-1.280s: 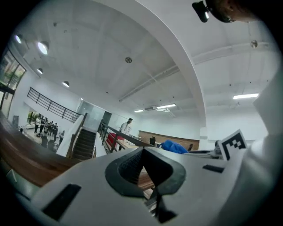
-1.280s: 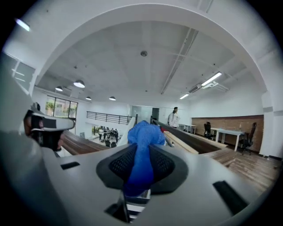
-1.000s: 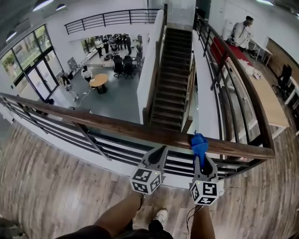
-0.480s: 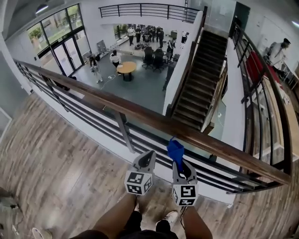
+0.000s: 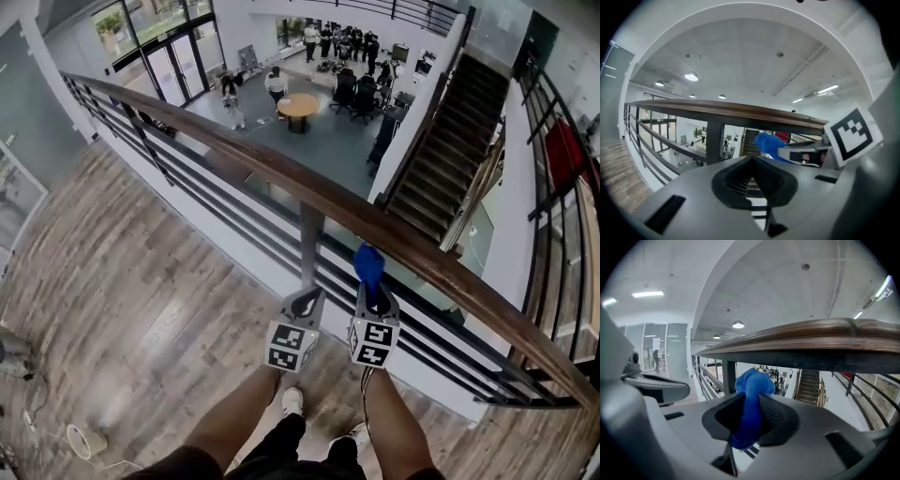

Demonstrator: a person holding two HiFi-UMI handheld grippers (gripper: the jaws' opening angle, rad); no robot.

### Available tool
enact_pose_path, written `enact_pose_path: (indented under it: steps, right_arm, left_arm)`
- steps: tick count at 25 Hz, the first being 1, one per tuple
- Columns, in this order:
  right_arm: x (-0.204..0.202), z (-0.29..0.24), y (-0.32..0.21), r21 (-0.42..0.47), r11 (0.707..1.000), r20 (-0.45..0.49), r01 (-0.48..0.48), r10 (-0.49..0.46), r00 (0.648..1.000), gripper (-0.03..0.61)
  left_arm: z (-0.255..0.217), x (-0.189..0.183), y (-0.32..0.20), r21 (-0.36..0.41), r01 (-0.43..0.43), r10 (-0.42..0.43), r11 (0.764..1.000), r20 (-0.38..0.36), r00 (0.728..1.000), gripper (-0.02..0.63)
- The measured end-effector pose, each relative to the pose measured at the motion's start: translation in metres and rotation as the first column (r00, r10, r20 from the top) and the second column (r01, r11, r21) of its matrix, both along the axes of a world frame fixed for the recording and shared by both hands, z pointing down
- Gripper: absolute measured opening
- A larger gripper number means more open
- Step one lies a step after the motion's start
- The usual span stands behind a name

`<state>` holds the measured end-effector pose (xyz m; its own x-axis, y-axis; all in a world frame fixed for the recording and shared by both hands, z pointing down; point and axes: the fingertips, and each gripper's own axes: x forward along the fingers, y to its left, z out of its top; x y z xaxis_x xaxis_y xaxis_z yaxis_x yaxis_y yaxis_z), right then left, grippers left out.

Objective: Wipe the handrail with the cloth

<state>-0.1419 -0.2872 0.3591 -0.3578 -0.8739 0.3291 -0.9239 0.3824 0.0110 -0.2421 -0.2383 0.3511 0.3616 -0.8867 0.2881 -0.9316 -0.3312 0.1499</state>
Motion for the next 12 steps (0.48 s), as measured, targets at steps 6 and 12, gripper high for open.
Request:
enact_pose_path:
  steps: [6,12]
  right_arm:
    - [-0.063,0.034,-0.061,-0.080,0.997,0.012,-0.013,0.014,1.000,0.089]
    - [-0.102,0.062,-0.107,-0.139,0.988,-0.040,-0.066,0.061,0.997,0.089]
  left_arm:
    - [0.013,-0.076,-0.039,-0.006,0.061,-0.060,0.998,0.042,0.997,0.004]
    - [0.028,-0.109,-0.053,-0.032,0.036,-0.034,0.999,0.079,0.996,0.003]
